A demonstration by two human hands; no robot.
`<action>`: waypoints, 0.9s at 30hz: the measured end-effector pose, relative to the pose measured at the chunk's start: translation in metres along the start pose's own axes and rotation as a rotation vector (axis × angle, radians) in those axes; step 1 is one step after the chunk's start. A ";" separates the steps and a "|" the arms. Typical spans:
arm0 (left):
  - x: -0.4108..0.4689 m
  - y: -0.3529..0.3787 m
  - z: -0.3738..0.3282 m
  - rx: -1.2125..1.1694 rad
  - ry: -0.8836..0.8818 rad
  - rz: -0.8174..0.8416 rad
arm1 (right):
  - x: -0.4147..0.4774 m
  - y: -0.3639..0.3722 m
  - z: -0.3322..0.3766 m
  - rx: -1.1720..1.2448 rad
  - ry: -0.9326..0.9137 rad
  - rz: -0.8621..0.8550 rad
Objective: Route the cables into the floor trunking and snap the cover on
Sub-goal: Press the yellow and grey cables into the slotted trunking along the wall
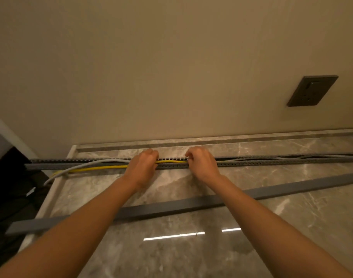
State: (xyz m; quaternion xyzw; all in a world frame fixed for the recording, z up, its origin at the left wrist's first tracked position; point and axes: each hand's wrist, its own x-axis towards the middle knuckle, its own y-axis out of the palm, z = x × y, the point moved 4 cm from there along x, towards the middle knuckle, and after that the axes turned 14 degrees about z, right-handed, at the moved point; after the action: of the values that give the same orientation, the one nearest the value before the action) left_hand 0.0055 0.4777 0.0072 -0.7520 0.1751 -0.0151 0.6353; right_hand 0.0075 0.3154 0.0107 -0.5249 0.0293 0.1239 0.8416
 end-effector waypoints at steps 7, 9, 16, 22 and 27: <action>-0.022 -0.007 0.064 0.194 -0.088 -0.014 | 0.013 0.034 0.065 0.007 -0.127 0.051; -0.027 -0.006 0.078 0.250 -0.057 -0.025 | 0.017 0.042 0.084 0.002 -0.157 0.049; -0.036 -0.011 0.110 0.416 0.216 -0.122 | 0.026 0.065 0.124 -0.020 -0.146 0.034; -0.031 -0.014 0.118 0.435 0.365 -0.104 | 0.027 0.067 0.125 -0.113 -0.145 0.009; -0.024 -0.017 0.119 0.450 0.389 -0.091 | 0.024 0.075 0.129 -0.168 -0.170 -0.062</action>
State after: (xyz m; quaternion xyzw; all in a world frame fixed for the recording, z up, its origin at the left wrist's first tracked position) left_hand 0.0162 0.6000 0.0050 -0.5822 0.2520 -0.2258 0.7392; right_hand 0.0023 0.4658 -0.0018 -0.5817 -0.0690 0.1437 0.7976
